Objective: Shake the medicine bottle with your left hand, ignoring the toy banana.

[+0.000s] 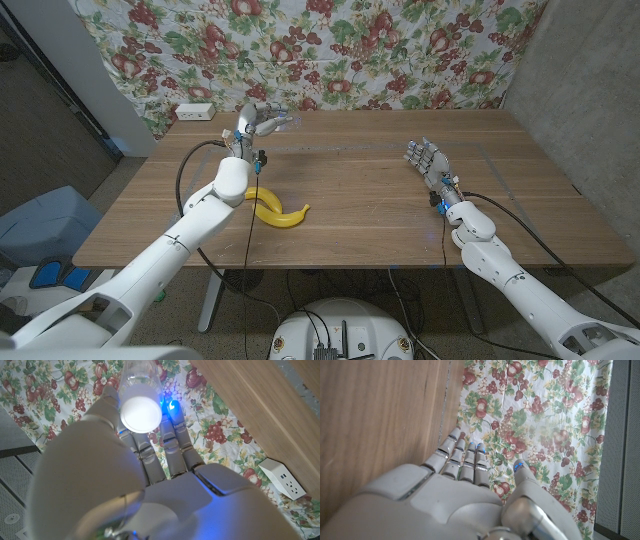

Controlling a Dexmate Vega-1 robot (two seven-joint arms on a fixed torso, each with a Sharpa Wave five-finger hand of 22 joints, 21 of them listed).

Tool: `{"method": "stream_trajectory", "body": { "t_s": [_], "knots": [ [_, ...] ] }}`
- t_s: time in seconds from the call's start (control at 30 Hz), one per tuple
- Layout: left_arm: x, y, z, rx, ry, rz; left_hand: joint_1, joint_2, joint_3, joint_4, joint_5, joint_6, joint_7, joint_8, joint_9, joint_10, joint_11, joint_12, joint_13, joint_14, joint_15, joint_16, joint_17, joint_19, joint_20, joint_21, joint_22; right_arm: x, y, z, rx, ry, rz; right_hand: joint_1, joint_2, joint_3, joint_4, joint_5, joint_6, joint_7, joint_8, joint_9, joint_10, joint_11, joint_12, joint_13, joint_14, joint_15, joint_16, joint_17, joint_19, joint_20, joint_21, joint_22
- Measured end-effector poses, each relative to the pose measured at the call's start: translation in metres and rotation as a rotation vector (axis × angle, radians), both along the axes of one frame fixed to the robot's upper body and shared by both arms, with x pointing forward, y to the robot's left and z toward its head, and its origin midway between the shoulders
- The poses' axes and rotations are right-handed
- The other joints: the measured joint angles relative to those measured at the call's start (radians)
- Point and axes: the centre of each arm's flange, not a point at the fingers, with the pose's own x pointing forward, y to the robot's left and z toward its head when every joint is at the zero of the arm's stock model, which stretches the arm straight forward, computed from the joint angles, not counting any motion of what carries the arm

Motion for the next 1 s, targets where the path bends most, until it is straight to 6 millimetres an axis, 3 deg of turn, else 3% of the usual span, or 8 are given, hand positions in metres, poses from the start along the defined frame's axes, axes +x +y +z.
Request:
{"method": "stream_trajectory", "body": {
  "t_s": [0.2,0.6,0.77,0.8,1.0],
  "knots": [
    [0.005,0.000,-0.003,0.024,0.051,-0.006,0.005,-0.005,0.000,0.000,-0.001,0.004,0.003,0.000,0.000,0.002,-0.002,-0.003,0.002,0.000,0.000,-0.003,0.000,-0.004,0.004,0.005,-0.005,0.000,0.000,0.001,0.000,-0.001,-0.001,0.000,0.000,0.000,0.000,0.000,0.000,0.000,0.000,0.000,0.000,0.000,0.000,0.000,0.000,0.000,0.000,0.000,0.000,0.000,0.000,0.000],
    [0.016,-0.007,0.016,0.215,0.227,-0.048,0.018,0.008,0.001,0.003,-0.003,0.004,0.004,0.000,0.000,0.003,-0.003,-0.003,0.008,0.000,0.000,0.001,0.000,-0.004,0.004,0.009,-0.009,0.003,-0.001,0.002,-0.001,0.003,-0.005,0.000,0.000,0.000,0.000,0.000,0.000,0.000,0.000,0.000,0.000,0.000,0.000,0.000,0.000,0.000,0.000,0.000,0.000,0.000,-0.006,0.000],
    [0.025,-0.009,0.004,0.263,0.336,-0.079,0.018,0.008,0.001,0.003,-0.004,0.004,0.003,0.000,0.000,0.003,-0.003,-0.003,0.008,0.000,0.000,0.001,0.000,-0.004,0.004,0.009,-0.014,0.004,0.000,0.003,0.000,0.004,-0.005,0.000,0.000,0.000,0.000,0.000,0.000,0.000,0.000,0.000,0.000,0.000,0.000,0.000,0.000,0.000,0.000,0.000,0.004,-0.004,-0.006,0.000],
    [0.023,-0.011,0.018,0.304,0.330,-0.074,0.018,0.008,0.001,0.003,-0.004,0.004,0.003,0.000,0.000,0.003,-0.003,-0.003,0.008,0.000,0.000,0.001,0.000,-0.004,0.004,0.009,-0.014,0.004,0.000,0.003,-0.001,0.004,-0.005,0.000,0.000,0.000,0.000,0.000,0.000,0.000,0.000,0.000,0.000,0.000,0.000,0.000,0.000,0.000,0.000,0.000,0.004,-0.004,-0.006,0.000],
    [0.025,-0.011,0.022,0.341,0.369,-0.083,0.018,0.008,0.005,-0.001,-0.004,0.004,0.003,0.000,0.000,0.003,-0.003,-0.004,0.008,0.000,0.001,0.001,0.000,-0.009,0.002,0.013,-0.018,0.005,0.000,0.003,-0.001,0.003,-0.006,0.000,0.000,0.000,0.000,0.000,0.000,0.000,0.000,0.000,0.000,0.000,0.000,0.000,0.000,0.000,0.000,0.000,0.003,-0.004,-0.010,0.000]
  ]
}}
